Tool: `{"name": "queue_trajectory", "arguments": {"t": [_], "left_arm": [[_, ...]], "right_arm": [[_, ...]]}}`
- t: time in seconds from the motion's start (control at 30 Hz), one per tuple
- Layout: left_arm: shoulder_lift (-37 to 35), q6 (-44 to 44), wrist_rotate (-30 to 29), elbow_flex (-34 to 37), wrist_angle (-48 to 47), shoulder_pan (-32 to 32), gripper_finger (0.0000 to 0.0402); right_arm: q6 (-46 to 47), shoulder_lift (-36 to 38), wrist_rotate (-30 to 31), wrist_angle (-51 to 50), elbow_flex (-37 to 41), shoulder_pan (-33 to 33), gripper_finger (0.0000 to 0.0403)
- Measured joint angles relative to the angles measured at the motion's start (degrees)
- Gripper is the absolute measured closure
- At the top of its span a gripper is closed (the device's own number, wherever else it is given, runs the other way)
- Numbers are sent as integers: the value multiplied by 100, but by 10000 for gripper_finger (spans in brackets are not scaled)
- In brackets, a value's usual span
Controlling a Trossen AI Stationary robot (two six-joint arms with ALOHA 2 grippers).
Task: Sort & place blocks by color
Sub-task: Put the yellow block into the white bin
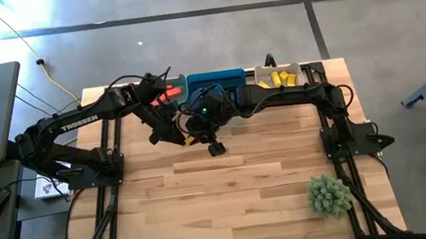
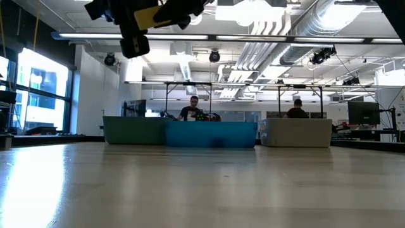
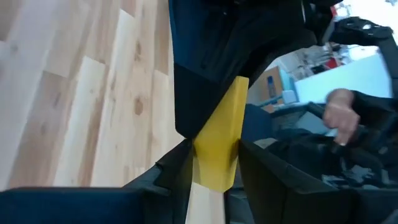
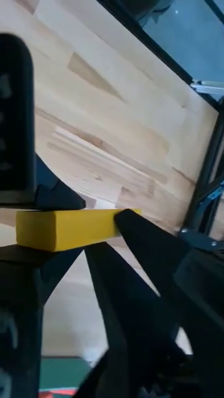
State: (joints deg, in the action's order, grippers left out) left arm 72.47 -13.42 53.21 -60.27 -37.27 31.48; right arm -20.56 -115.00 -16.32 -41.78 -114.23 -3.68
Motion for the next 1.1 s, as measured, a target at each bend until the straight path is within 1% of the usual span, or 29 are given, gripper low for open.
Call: {"name": "queue_trajectory", "arguments": {"t": [0.1, 0.2, 0.37, 0.57, 0.67, 0.77, 0.83, 1.1], "left_arm": [[0, 6, -318, 0, 27, -4, 286], [0, 8, -578, 0, 51, 34, 285], [0, 7, -838, 0, 47, 184, 285], [0, 9, -1511, 0, 144, 420, 284], [0, 10, -1907, 0, 252, 501, 284], [0, 8, -2137, 0, 328, 590, 284], [2, 9, -2235, 0, 378, 651, 284], [2, 10, -2243, 0, 803, 876, 284]], "right_arm": [[121, 0, 56, -220, 0, -7, 373], [125, 0, 345, -511, 0, -7, 373], [256, 0, 720, -961, -2, -67, 373], [256, 0, 1779, -1756, -2, -261, 373], [265, 0, 2152, -2082, -2, -446, 373], [408, 0, 2421, -2390, -2, -697, 373], [521, 0, 2546, -2616, -2, -885, 373], [1013, 0, 3012, -3444, -2, -1713, 373]]}}
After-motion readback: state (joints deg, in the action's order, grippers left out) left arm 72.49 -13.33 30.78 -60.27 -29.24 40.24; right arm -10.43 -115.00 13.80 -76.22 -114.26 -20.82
